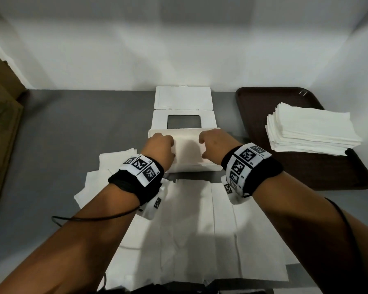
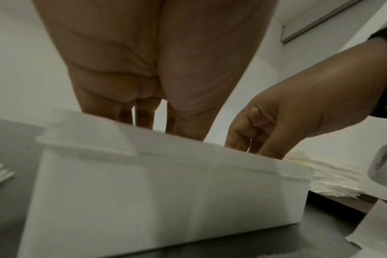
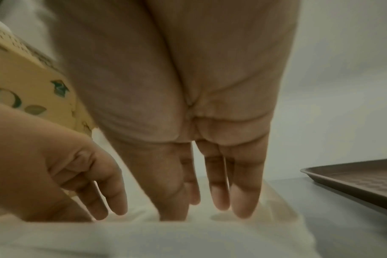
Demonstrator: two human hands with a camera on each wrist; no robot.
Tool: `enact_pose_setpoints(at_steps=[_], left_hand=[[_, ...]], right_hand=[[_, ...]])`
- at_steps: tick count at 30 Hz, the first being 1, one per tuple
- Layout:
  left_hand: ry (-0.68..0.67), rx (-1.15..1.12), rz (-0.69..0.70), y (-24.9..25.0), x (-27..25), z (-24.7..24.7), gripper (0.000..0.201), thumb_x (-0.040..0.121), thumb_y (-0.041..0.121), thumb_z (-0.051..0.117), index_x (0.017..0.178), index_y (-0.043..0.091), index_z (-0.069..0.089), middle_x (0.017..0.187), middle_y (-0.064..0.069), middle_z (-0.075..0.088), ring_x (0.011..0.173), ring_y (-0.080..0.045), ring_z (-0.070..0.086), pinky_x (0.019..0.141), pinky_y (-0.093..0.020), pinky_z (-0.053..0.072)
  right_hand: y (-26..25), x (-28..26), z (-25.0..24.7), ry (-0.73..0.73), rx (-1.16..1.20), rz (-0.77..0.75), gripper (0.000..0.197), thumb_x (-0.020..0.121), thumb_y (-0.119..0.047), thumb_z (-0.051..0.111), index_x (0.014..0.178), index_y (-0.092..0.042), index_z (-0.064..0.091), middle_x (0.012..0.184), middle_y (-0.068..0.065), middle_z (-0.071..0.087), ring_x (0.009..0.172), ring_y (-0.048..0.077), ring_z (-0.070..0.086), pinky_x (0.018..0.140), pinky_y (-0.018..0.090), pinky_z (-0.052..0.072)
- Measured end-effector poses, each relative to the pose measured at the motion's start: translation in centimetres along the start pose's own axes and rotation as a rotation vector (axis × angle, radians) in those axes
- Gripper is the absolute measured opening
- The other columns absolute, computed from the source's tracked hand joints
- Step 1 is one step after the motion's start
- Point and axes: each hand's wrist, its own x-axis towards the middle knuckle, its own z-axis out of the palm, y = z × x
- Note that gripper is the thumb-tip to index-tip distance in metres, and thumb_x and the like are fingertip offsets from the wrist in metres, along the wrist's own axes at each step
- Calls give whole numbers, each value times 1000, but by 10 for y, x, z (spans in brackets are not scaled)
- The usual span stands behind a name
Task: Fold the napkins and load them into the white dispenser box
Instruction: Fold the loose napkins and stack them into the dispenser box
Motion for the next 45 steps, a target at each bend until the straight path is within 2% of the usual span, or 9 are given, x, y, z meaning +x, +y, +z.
enact_pose_setpoints(at_steps=[6, 12, 17, 20, 24, 28, 33, 41, 45], left_hand=[[296, -188, 64, 7, -52, -3, 21, 89, 25, 59, 106, 14, 64, 107, -9, 57, 99, -27, 57, 87, -39, 48], [222, -243, 19, 12, -104, 28, 12, 86, 25, 64, 95, 16, 64, 98, -1, 59, 82, -17, 59, 72, -22, 39], [85, -225, -100, 13, -129, 62, 33, 81, 32, 70, 109, 16, 61, 111, -5, 57, 101, -23, 57, 90, -31, 44], [39, -187, -136, 16, -137, 74, 44, 80, 34, 71, 118, 16, 58, 118, -5, 54, 112, -25, 51, 97, -34, 41], [23, -118, -159, 19, -140, 81, 48, 80, 36, 71, 122, 19, 55, 122, -5, 49, 117, -26, 44, 100, -38, 39], [31, -110, -183, 20, -139, 84, 48, 79, 37, 71, 121, 21, 55, 122, -4, 49, 116, -27, 44, 99, -42, 41], [44, -136, -179, 19, -140, 86, 45, 81, 36, 68, 121, 20, 55, 122, -5, 49, 116, -28, 44, 98, -42, 41], [138, -284, -126, 7, -139, 82, 30, 88, 29, 60, 113, 13, 56, 112, -9, 56, 108, -30, 52, 96, -39, 42], [164, -336, -133, 2, -136, 77, 24, 90, 31, 57, 107, 14, 56, 106, -7, 57, 102, -28, 55, 90, -38, 44]], right_hand=[[11, -47, -5, 244, 419, 39, 21, 86, -30, 69, 98, -14, 63, 85, -1, 63, 79, 14, 59, 72, 23, 46], [24, -94, 24, 13, 571, 106, 19, 84, -32, 71, 86, -15, 64, 72, -7, 60, 70, 10, 58, 60, 19, 41], [27, -103, 56, -152, 727, 262, 40, 82, -31, 73, 89, 8, 67, 81, 22, 72, 70, 28, 67, 79, 43, 58], [23, -108, 61, -201, 885, 337, 38, 83, -25, 73, 90, 11, 66, 82, 25, 71, 63, 25, 67, 71, 39, 61], [17, -110, 58, -234, 952, 379, 28, 84, -26, 72, 81, 1, 66, 79, 14, 69, 57, 22, 62, 53, 25, 47], [11, -107, 60, -283, 1058, 440, 32, 83, -26, 73, 64, -4, 59, 84, 31, 67, 65, 28, 49, 47, 23, 29], [0, -106, 66, -292, 1014, 388, 33, 83, -22, 74, 61, -8, 53, 58, 11, 53, 44, 18, 38, 36, 18, 21], [1, -117, 68, -115, 814, 223, 32, 81, -25, 71, 65, -5, 51, 58, 7, 54, 47, 17, 53, 47, 25, 39], [8, -121, 62, 3, 773, 107, 34, 82, -29, 69, 79, 4, 59, 72, 13, 63, 69, 31, 63, 71, 44, 54]])
